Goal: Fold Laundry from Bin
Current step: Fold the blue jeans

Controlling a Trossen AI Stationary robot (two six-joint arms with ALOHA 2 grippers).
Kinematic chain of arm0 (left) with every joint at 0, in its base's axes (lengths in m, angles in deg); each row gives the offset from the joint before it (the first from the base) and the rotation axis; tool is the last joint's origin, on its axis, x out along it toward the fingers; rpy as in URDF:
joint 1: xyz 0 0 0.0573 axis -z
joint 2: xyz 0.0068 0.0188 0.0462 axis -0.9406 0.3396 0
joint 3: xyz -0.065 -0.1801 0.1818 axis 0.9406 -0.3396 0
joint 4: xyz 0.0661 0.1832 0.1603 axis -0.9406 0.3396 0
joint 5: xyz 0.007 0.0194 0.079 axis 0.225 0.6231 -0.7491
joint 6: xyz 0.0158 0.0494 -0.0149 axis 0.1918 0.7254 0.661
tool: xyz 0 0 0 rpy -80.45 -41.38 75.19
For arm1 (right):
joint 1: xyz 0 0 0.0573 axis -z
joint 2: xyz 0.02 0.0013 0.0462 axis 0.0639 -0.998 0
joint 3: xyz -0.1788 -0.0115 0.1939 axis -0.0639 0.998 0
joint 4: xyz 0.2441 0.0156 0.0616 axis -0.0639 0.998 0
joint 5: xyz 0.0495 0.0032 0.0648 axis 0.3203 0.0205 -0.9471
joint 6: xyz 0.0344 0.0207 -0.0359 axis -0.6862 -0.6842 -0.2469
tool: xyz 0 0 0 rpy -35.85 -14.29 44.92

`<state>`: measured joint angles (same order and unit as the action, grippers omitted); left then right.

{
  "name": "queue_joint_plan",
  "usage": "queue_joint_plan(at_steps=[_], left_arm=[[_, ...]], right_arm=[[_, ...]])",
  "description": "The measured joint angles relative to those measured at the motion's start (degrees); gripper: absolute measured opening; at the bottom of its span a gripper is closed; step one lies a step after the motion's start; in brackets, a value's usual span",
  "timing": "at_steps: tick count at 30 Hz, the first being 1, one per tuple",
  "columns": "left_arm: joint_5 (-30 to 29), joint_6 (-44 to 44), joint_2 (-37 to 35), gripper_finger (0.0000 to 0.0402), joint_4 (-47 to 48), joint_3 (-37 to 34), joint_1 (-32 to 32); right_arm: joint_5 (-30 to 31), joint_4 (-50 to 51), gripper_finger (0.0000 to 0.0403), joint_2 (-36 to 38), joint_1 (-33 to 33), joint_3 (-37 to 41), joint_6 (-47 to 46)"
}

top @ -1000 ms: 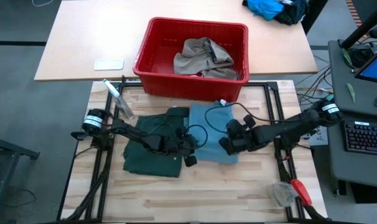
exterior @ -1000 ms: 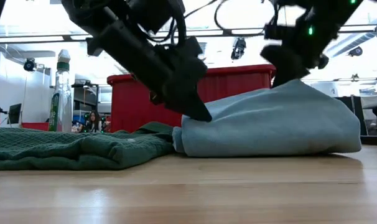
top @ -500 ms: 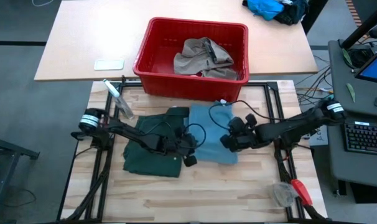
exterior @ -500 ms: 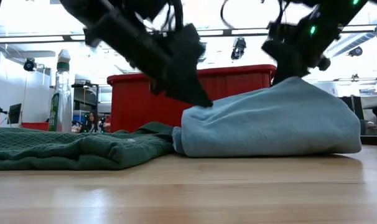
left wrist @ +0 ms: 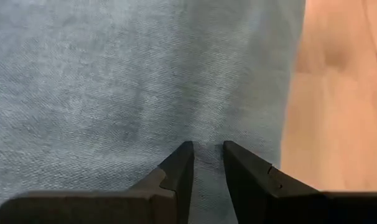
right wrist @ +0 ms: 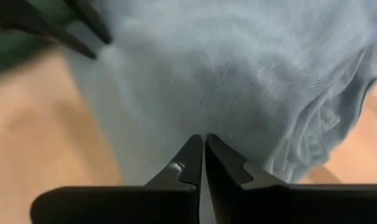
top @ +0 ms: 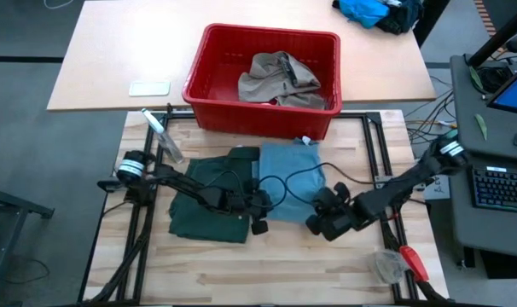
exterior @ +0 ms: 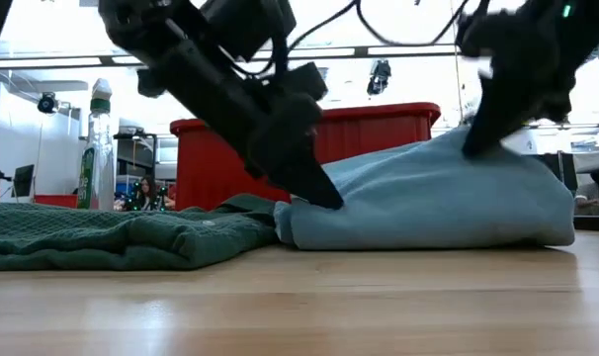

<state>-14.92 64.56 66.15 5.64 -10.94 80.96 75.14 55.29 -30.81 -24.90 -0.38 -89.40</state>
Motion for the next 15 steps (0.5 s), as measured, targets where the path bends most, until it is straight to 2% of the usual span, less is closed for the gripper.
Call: queue_joint_plan(at_steps=[3,9,15], left_arm=[[0.31,-1.97,2.16,0.0075,-1.41,0.00,-0.12],[6.35,-6.09,3.99,0.0075,-1.55,0.33,2.34],[13.63,-8.18,3.16,0.0075,-0.34,0.24,8.36]], right_arm=[[-1.44,-0.09,0.0012,-5.37,1.14,0.47,-2.79],[-8.54,-3.12,0.0012,-15.22,0.47,0.36,-5.19],[-14.25,-6.83,0.0012,-17.77,-5.37,-1.11,-9.49]])
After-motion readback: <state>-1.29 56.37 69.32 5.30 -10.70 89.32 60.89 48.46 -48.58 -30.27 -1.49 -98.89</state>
